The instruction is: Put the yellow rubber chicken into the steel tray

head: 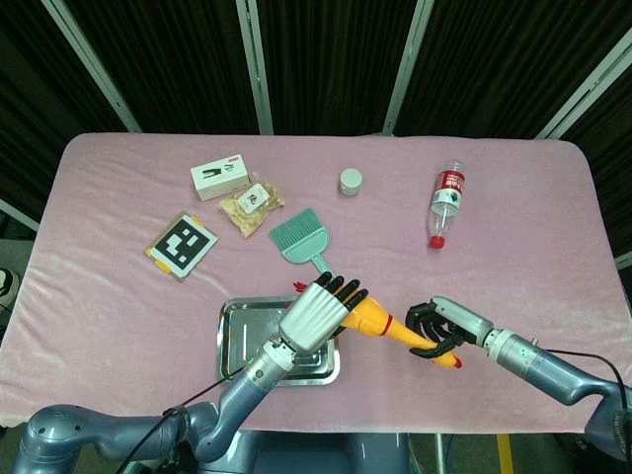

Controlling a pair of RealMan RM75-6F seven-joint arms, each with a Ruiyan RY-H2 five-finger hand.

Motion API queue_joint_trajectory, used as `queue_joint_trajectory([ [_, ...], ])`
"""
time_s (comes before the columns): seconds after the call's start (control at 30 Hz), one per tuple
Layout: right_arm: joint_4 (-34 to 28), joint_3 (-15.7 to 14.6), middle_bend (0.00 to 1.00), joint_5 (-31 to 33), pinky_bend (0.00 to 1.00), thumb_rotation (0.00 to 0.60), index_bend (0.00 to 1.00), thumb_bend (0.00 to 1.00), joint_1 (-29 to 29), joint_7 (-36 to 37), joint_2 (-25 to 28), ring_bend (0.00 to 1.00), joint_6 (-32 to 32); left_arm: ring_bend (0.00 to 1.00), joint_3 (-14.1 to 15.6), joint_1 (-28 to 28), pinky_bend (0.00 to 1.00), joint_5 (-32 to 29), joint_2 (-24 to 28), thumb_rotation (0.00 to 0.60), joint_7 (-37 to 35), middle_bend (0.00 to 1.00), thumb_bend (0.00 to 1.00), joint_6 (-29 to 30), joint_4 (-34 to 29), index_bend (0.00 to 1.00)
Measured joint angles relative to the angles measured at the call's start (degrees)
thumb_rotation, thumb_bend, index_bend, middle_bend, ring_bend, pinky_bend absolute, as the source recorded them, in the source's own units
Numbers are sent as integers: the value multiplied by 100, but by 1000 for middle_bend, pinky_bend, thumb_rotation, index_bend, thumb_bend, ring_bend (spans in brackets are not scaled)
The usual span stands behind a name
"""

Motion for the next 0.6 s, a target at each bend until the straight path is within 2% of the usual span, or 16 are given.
queue_joint_trajectory([
  [0.07,4,-3,746,12,905,600,959,1000,1,-6,-5,749,2,671,-9,-26,524,9,-23,600,-61,757,568,26,38,748],
  [0.13,4,-5,746,24,905,600,959,1000,1,-12,-5,749,6,631,-12,-50,519,19,-44,600,-107,710,544,53,75,689],
  [0.2,5,-7,746,38,905,600,959,1000,0,-18,-3,749,8,541,-5,-65,493,14,-47,600,-131,603,505,61,102,565],
  [0.3,8,-9,746,67,905,600,959,1000,3,-28,1,749,-2,365,22,-59,390,-47,-6,600,-81,380,452,19,92,333],
  [0.33,9,-8,746,76,905,600,959,1000,4,-32,2,749,-6,298,33,-55,344,-66,17,600,-64,292,421,5,72,229],
  [0.43,11,-2,746,109,905,600,959,1000,12,-49,1,749,-27,174,72,-30,275,-130,93,600,-4,144,302,-28,1,51],
  [0.5,11,7,746,134,905,600,959,1000,18,-60,-1,749,-40,135,93,-12,256,-200,145,600,66,98,239,-65,-73,8],
  [0.6,13,20,746,169,905,600,959,1000,26,-67,-8,749,-58,114,102,7,241,-293,217,600,168,67,205,-106,-206,0],
])
